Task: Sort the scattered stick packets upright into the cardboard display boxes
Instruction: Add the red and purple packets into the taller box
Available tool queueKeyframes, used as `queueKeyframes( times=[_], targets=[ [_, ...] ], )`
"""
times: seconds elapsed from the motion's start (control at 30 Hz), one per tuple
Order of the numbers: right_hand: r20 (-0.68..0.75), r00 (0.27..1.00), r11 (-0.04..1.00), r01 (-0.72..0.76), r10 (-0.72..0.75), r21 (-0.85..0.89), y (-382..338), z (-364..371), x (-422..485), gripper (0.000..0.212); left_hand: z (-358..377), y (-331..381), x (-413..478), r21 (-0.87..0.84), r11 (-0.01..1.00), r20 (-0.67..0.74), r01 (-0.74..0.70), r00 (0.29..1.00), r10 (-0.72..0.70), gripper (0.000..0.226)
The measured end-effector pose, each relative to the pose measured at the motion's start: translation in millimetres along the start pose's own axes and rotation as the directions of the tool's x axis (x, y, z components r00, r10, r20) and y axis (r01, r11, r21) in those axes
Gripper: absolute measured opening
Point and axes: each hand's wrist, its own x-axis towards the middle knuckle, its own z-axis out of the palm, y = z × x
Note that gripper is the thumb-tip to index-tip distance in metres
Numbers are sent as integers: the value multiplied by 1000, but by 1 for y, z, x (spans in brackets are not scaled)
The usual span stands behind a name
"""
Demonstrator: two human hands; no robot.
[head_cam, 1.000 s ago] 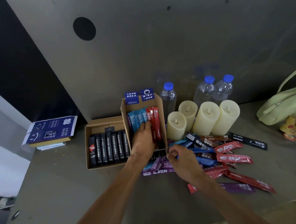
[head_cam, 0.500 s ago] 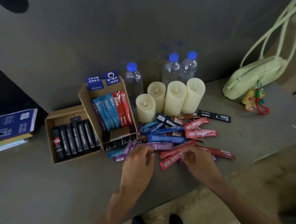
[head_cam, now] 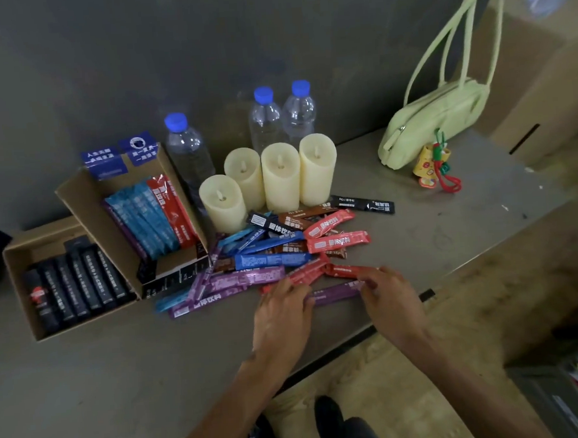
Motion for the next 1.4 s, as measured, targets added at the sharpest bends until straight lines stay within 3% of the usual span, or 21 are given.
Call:
queueKeyframes(
  times=[0.23, 0.43, 0.5, 0.57, 0.67, 0.8, 0.93, 1.03, 1.17, 1.4],
  targets=[
    [20, 994, 990, -105, 103, 93, 17, -8, -1, 17, 18, 9, 1, 176, 984, 96, 11, 995, -28, 33],
    [172, 974, 952, -189, 150, 241, 28, -8, -1, 10, 16, 10, -6, 100, 995, 46, 5, 999, -10, 26],
    [222, 960, 866, -252, 169, 432, 25, -13, 0, 11, 10, 11, -7, 18, 998, 44, 52, 998, -53, 22],
    [308, 934, 690, -343, 179, 637, 17, -24, 1, 11, 2, 11, -6, -100, 987, 60, 127, 991, -121, 21],
    [326, 936, 592, -339, 133, 732, 4, -38, 11, 13, -12, 11, -3, -330, 912, 172, 245, 965, -197, 20],
    [280, 955, 597, -280, 96, 752, -20, -48, 18, 14, -22, 8, -1, -425, 873, 224, 240, 962, -156, 5],
    [293, 955, 590, -260, 42, 765, -45, -47, 18, 10, -28, 3, -7, -615, 715, 191, 332, 943, -273, 9],
    [364, 929, 662, -227, -74, 715, -72, -33, 13, 5, -36, -4, -12, -693, 640, 153, 331, 936, -317, 12],
    [432, 885, 695, -202, -172, 691, -103, -10, 9, 6, -50, -23, -19, -726, 639, 36, 254, 942, -334, 9],
    [383, 885, 765, -49, -265, 643, -160, 17, 16, 12, -86, -67, -35, -680, 708, -111, 194, 926, -360, 11]
  ],
)
